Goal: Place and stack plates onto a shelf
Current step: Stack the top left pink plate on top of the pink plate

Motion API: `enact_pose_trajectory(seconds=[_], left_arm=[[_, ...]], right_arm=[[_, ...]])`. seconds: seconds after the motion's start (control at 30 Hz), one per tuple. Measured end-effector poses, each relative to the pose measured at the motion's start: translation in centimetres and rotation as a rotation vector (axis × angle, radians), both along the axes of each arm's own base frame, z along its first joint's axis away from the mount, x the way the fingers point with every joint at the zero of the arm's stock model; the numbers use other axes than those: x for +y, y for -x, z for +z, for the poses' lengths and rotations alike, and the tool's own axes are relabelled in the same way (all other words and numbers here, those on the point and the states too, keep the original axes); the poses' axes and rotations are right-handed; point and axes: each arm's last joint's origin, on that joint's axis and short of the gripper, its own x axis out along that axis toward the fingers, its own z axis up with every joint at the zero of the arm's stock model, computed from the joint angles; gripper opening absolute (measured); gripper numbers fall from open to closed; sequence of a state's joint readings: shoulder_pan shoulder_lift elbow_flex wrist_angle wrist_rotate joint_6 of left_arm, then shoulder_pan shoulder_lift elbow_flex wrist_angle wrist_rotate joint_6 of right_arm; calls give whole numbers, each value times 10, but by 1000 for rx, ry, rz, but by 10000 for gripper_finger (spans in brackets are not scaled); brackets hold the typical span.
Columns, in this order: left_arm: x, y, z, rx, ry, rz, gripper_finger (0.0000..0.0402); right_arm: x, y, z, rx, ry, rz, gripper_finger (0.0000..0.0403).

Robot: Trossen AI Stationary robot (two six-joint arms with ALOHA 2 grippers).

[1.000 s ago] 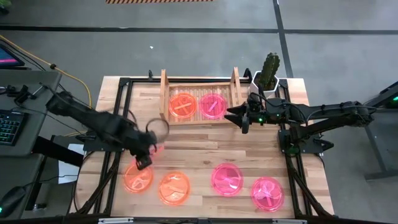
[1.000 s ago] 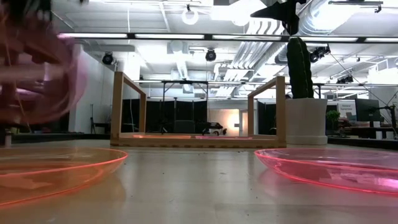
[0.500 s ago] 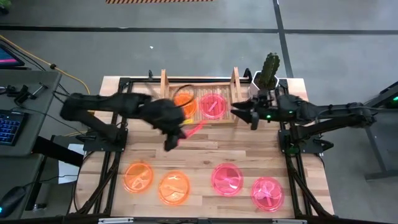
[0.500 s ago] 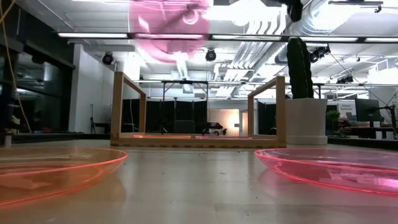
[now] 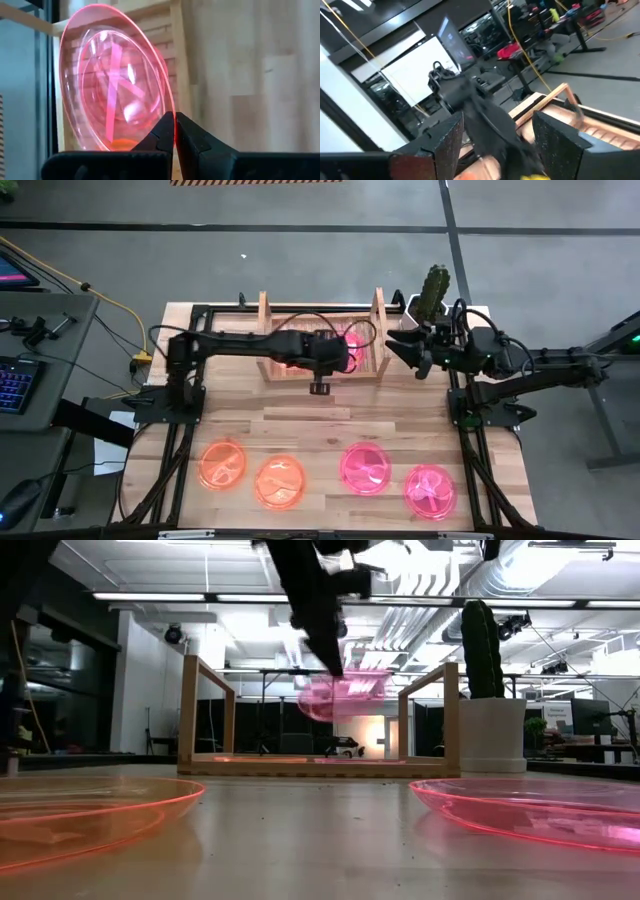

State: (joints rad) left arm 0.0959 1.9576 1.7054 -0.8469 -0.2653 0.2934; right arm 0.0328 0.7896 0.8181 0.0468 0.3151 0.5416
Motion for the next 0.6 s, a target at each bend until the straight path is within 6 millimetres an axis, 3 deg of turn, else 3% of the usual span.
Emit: enact_pose_trajectory(seconds=[0.23, 0.6], left_arm=[[14, -23, -48, 59, -48, -37, 0], [23, -35, -74, 57, -57, -11, 6]], right_arm=[[0, -1, -1, 8, 1, -1, 222], [0, -1, -1, 12, 1, -1, 222]])
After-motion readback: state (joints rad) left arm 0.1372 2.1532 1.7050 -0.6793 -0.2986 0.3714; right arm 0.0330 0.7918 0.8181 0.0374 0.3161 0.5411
